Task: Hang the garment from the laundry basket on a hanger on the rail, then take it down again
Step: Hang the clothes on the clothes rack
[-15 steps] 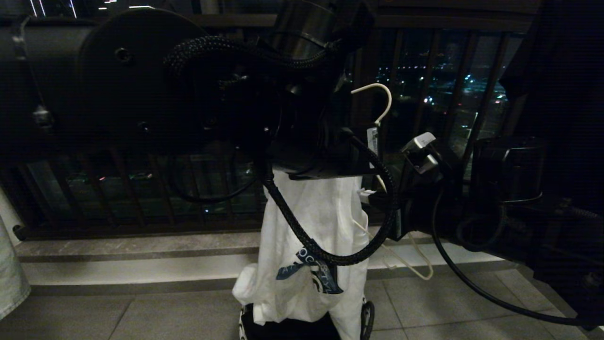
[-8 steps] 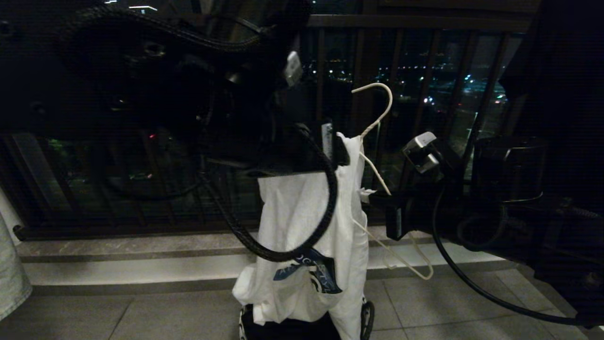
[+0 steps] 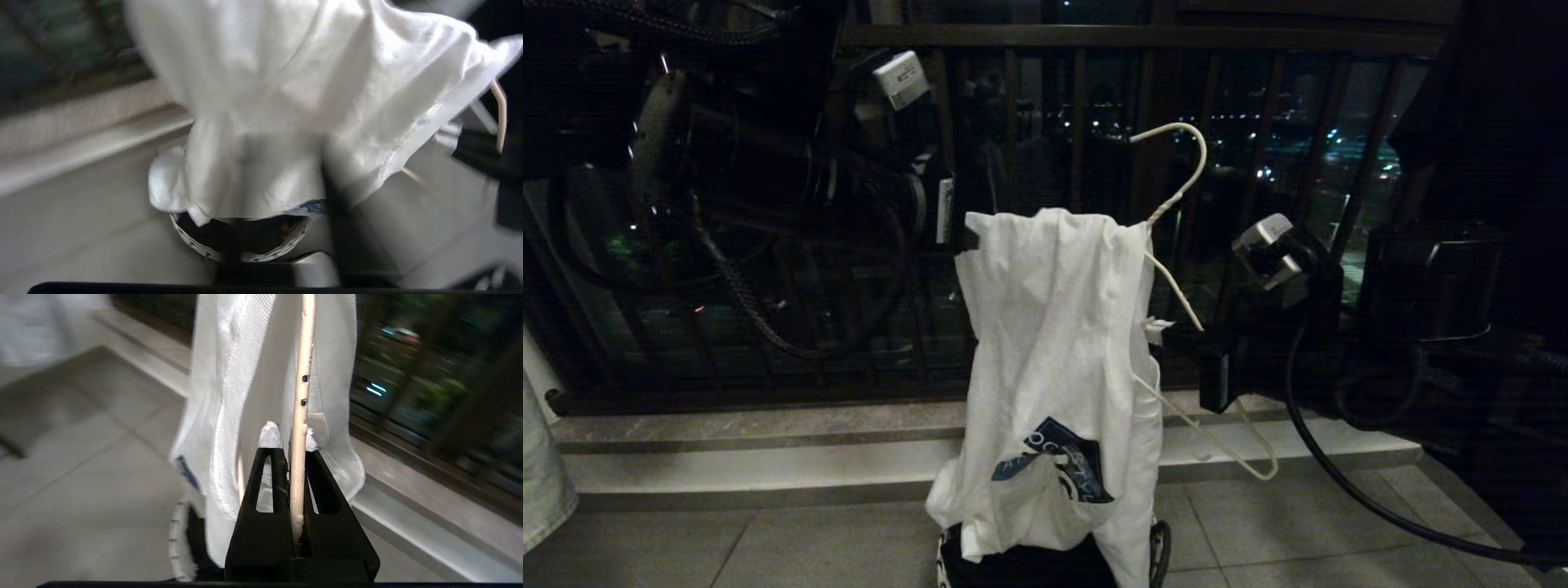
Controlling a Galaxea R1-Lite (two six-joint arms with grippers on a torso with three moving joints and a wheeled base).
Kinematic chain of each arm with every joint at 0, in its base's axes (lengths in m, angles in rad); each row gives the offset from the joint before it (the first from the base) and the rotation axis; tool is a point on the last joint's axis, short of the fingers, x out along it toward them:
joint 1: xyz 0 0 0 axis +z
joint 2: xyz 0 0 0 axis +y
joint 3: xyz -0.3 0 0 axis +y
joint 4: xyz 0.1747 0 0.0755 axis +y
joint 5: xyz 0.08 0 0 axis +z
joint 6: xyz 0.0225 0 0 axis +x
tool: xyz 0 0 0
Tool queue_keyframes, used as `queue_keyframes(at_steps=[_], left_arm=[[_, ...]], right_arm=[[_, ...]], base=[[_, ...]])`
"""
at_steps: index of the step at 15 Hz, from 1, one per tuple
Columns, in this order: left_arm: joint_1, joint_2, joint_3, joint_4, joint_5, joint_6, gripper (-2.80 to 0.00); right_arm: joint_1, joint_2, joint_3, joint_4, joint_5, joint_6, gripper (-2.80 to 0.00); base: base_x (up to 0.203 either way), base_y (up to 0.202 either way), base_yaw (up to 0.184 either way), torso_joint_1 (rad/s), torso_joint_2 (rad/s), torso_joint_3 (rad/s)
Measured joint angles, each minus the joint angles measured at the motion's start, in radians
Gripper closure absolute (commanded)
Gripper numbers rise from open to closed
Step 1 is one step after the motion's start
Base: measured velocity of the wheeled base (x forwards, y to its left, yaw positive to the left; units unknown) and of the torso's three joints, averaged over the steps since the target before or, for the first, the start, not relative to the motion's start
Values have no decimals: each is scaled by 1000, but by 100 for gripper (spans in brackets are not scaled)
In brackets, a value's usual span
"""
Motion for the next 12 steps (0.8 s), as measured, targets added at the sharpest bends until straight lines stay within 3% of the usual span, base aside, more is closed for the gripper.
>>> queue_keyframes(at_steps=[4, 6, 8, 12], left_arm=[[187, 26, -76, 2, -344, 230, 0], [241, 43, -113, 5, -491, 352, 0], [260, 58, -148, 41, -566, 465, 0], [252, 81, -177, 203, -642, 715, 0]], right_arm=[[-3, 15, -74, 69, 132, -7, 0], [-4, 26, -98, 105, 227, -21, 0], [-4, 40, -111, 106, 267, -33, 0], [-3, 61, -119, 108, 278, -55, 0]], base=[[0, 0, 0, 0, 0, 0], [0, 0, 0, 0, 0, 0], [0, 0, 0, 0, 0, 0], [0, 0, 0, 0, 0, 0]])
